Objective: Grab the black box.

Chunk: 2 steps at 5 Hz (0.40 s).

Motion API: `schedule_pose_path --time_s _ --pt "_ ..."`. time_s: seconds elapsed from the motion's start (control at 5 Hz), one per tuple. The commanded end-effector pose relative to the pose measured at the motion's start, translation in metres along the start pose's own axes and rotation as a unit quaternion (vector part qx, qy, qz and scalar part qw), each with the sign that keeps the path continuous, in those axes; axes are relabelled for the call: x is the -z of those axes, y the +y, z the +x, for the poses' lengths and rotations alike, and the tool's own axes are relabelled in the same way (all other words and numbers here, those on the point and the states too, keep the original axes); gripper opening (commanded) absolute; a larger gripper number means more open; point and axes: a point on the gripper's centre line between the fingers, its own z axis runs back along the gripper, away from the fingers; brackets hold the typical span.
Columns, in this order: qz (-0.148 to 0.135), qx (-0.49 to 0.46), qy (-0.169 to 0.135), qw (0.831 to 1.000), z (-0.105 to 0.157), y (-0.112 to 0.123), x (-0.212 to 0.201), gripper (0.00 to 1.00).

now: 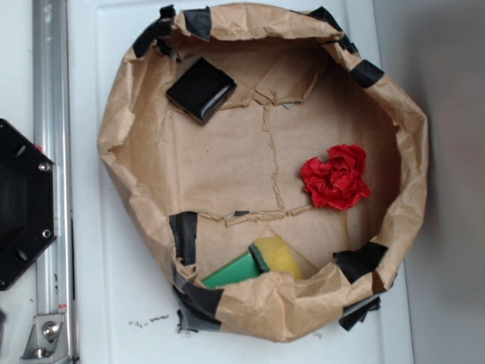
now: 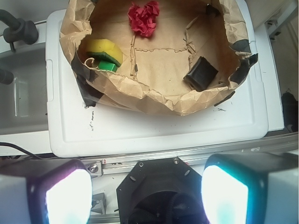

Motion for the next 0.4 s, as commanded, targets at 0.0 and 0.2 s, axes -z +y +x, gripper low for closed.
schedule_pose_path --time_s 0.0,0.2 --pt "0.0 0.0 0.0 1.0 0.0 0.0 0.0 1.0" --pt "-0.004 -0.124 -0.002 0.992 0.048 0.016 0.017 1.0"
